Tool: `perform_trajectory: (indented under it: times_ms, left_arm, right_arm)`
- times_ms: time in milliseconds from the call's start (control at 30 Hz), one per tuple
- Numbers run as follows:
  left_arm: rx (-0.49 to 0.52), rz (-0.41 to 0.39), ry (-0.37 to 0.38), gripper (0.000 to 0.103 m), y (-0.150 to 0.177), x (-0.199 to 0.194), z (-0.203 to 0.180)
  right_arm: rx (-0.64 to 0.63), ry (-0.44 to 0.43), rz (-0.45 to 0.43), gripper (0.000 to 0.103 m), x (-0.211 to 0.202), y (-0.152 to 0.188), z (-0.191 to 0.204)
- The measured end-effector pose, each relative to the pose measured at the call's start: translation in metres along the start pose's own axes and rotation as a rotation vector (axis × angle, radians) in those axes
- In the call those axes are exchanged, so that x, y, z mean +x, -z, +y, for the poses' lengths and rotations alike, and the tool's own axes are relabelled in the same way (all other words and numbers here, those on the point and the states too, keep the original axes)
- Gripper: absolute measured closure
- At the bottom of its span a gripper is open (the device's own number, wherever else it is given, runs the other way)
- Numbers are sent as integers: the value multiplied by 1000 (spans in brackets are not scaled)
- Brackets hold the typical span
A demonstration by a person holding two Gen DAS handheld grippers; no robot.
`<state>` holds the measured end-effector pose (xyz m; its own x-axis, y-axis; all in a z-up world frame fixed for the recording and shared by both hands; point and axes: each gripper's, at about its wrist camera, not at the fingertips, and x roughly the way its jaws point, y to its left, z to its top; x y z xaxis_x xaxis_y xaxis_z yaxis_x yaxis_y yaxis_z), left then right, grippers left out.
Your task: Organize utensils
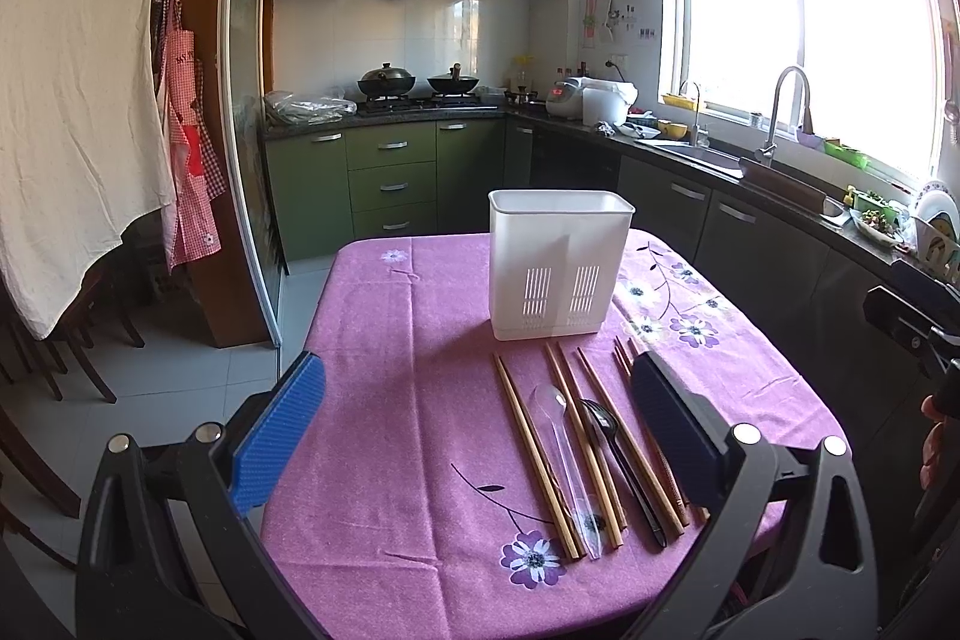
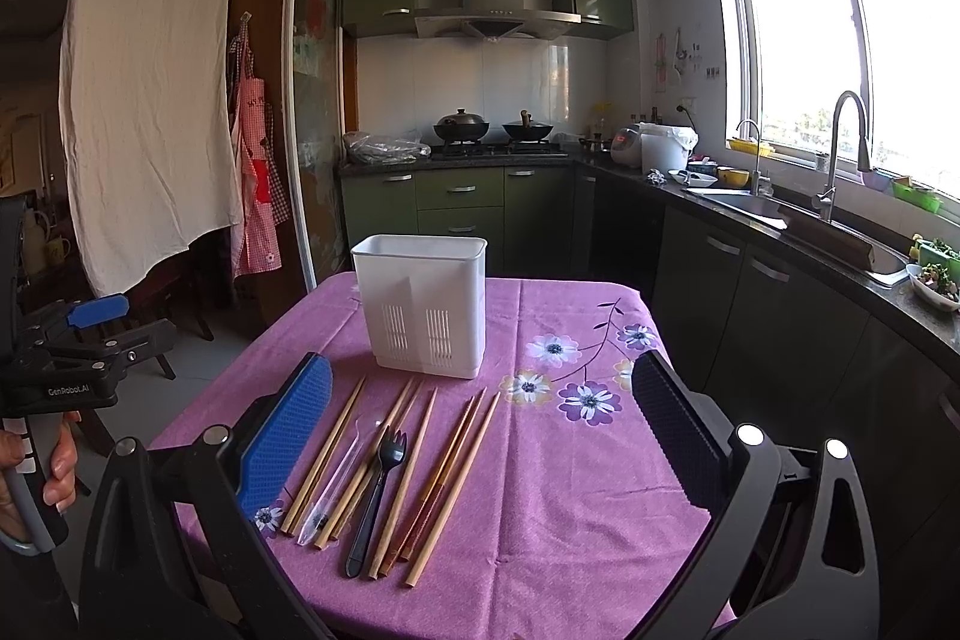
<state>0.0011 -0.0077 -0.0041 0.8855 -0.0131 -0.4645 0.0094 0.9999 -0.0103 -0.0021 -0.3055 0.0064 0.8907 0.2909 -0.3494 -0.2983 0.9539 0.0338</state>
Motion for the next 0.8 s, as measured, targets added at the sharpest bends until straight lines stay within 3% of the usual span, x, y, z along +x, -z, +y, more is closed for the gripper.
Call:
perform_trajectory:
  times_ms: [800]
  left_arm:
    - [2, 8, 1, 6, 2, 2, 0]
  right_arm:
    - [2, -5, 12, 4, 2, 0, 2]
